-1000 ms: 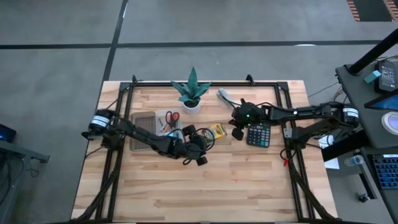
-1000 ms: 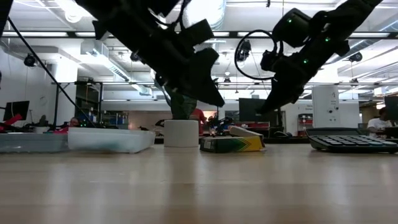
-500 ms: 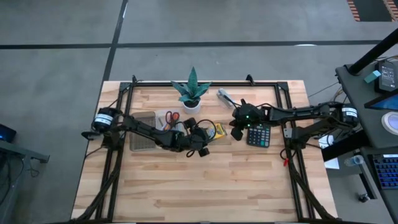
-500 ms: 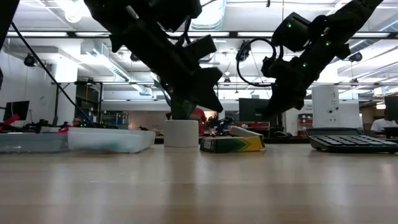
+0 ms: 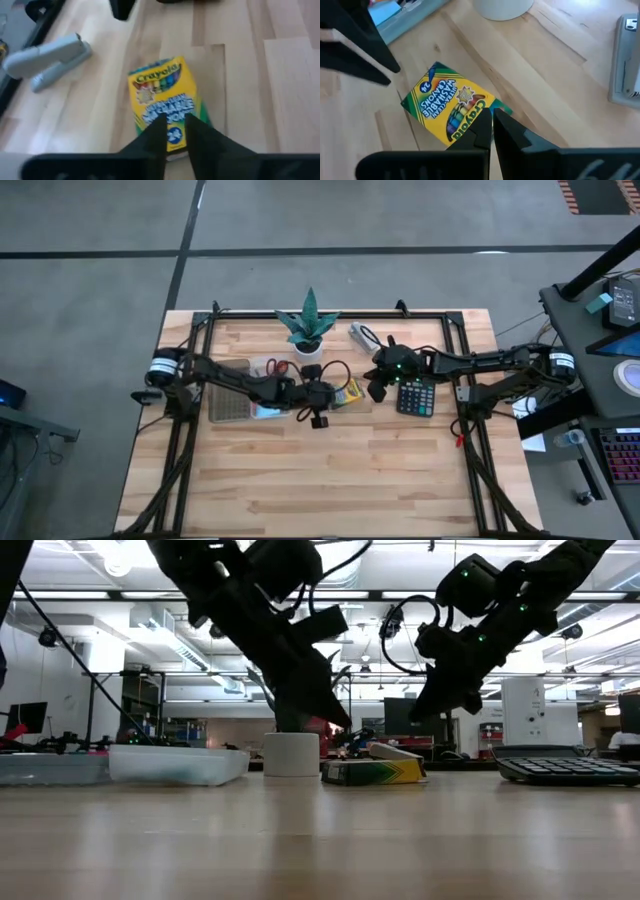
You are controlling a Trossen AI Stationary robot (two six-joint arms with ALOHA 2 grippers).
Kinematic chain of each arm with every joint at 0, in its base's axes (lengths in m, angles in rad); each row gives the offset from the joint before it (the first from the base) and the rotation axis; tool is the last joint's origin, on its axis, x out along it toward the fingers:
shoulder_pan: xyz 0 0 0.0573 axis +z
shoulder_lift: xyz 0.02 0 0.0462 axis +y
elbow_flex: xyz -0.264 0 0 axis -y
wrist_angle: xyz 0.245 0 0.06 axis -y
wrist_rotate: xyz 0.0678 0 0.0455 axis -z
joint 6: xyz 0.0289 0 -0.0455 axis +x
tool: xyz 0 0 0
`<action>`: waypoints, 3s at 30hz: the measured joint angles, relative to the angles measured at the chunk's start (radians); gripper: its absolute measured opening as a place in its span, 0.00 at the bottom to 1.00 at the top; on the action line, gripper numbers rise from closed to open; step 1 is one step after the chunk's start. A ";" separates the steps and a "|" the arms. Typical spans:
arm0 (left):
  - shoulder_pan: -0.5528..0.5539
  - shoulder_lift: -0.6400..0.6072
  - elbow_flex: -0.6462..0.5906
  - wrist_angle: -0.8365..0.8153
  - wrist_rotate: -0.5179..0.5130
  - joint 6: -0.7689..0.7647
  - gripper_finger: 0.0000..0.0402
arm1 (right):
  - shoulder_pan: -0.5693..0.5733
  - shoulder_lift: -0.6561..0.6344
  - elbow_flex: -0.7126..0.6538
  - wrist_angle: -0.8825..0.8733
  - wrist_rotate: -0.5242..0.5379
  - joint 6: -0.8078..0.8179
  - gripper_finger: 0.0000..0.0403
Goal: Pack school essentials
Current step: Put the yellow crayon box into the white and black box
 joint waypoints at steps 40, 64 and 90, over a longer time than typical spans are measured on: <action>0.043 0.023 -0.042 0.056 0.016 0.041 0.02 | -0.006 0.200 -0.048 0.292 0.002 0.395 0.50; 0.041 0.066 -0.043 0.076 0.021 0.023 0.02 | -0.007 0.197 -0.047 0.291 0.002 0.392 0.54; 0.020 0.043 -0.047 -0.006 0.018 0.023 0.02 | -0.006 0.197 -0.047 0.252 -0.003 0.419 0.54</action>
